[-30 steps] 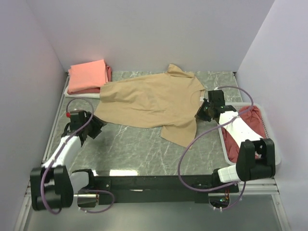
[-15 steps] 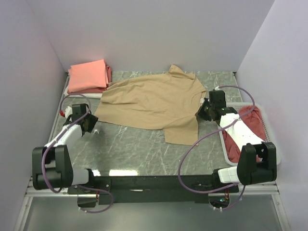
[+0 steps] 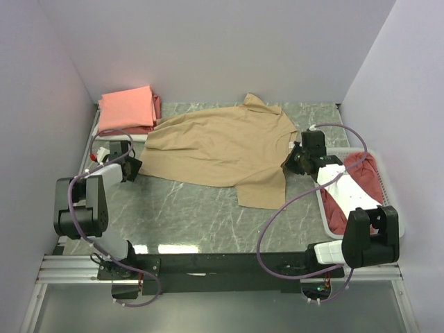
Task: Fold and stack the t-shirts
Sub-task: Flatten the tshirt out
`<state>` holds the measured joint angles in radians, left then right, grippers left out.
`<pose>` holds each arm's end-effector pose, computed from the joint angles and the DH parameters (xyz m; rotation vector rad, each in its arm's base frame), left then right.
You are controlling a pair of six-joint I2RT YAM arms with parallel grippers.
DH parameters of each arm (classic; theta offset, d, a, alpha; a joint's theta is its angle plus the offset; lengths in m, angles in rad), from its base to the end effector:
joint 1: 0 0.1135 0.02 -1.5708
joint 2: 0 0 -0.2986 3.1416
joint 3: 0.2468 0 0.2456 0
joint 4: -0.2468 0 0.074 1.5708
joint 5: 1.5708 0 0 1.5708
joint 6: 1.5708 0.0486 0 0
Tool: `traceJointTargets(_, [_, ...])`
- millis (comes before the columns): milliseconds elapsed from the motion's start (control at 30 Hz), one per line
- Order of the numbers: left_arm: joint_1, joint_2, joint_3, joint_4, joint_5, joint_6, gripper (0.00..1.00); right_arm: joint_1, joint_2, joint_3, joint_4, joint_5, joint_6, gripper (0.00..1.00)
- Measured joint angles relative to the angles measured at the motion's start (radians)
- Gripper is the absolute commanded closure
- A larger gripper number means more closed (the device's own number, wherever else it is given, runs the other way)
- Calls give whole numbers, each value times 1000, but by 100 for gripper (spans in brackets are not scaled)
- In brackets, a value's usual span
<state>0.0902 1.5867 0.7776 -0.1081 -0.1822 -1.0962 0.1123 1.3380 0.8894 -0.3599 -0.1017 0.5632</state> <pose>0.3046 0.0364 0.1844 -1.4482 2.0109 -0.2065 0.2739 0.0359 0.2663 0.4927 2.3687 0.4374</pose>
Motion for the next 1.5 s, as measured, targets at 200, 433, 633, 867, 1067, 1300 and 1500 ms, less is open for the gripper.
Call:
traceJointTargets(200, [-2, 41, 26, 14, -17, -9, 80, 0, -13, -19, 3, -7, 0, 100])
traceJointTargets(433, [-6, 37, 23, 5, -26, -19, 99, 0, -19, -24, -4, -11, -6, 100])
traceJointTargets(633, [-6, -243, -109, -67, -53, -23, 99, 0, -42, -27, -34, 27, -7, 73])
traceJointTargets(867, [-6, -425, -168, -72, -52, -13, 99, 0, -76, -108, -45, 63, -7, 48])
traceJointTargets(1067, [-6, -424, -183, -90, -47, 3, 99, 6, -185, -209, -60, 80, 19, 48])
traceJointTargets(1300, [-6, -431, -183, -92, -32, 13, 99, 69, -267, -301, -52, 118, 89, 48])
traceJointTargets(1500, [-6, -441, -183, -97, -21, 24, 99, 188, -244, -301, -46, 187, 129, 48])
